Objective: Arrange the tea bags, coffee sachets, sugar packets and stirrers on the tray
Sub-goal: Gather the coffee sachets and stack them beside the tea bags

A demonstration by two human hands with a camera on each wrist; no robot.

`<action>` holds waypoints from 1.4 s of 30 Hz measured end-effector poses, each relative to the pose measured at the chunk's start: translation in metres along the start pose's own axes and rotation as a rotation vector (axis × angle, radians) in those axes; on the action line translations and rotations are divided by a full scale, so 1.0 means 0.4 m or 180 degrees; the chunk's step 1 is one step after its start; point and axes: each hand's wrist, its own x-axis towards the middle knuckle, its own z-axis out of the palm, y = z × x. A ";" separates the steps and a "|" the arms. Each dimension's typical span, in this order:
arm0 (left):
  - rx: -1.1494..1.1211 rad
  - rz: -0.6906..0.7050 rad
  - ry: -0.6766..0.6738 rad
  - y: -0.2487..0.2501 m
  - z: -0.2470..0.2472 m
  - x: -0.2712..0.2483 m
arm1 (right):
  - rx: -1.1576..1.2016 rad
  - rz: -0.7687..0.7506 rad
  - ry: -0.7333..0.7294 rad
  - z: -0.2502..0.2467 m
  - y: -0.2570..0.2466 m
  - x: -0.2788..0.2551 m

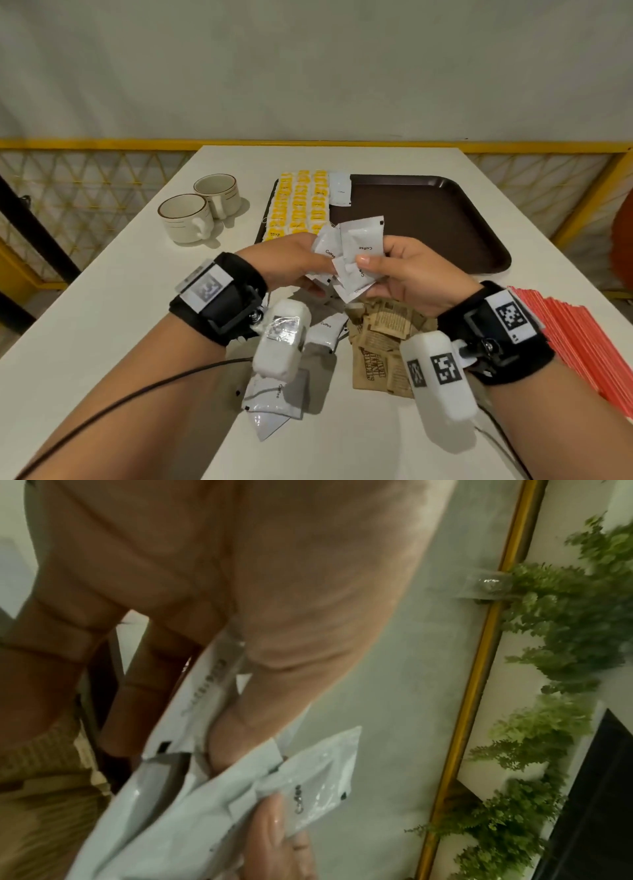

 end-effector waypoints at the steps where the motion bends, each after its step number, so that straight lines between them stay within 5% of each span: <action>1: -0.0037 -0.0010 0.0001 0.001 0.008 0.003 | 0.0104 -0.0039 0.0059 -0.001 0.008 -0.003; 8: -0.0673 -0.0114 0.0249 -0.033 0.051 0.023 | 0.0249 -0.0295 0.0600 0.003 0.045 -0.002; 14: -0.0442 0.0393 0.0972 -0.066 0.035 0.022 | 0.0312 -0.0215 0.0483 0.010 0.050 -0.006; 19: -0.1243 0.0524 0.1074 -0.082 0.016 0.011 | 0.0390 -0.0231 0.0675 0.005 0.046 -0.006; 26: -0.1147 0.0458 0.0877 -0.075 0.027 0.010 | 0.0577 -0.0310 0.0645 0.006 0.042 -0.008; 32: -0.2560 0.0589 0.0839 -0.070 -0.001 0.009 | 0.0893 -0.0326 0.0777 -0.015 0.026 -0.012; 38: -0.2633 0.0690 0.1055 -0.077 0.008 0.026 | 0.0926 -0.0366 0.0645 -0.004 0.027 -0.012; 42: -0.2975 0.0612 0.0534 -0.068 0.016 0.019 | 0.0893 -0.0409 0.0558 0.000 0.030 -0.013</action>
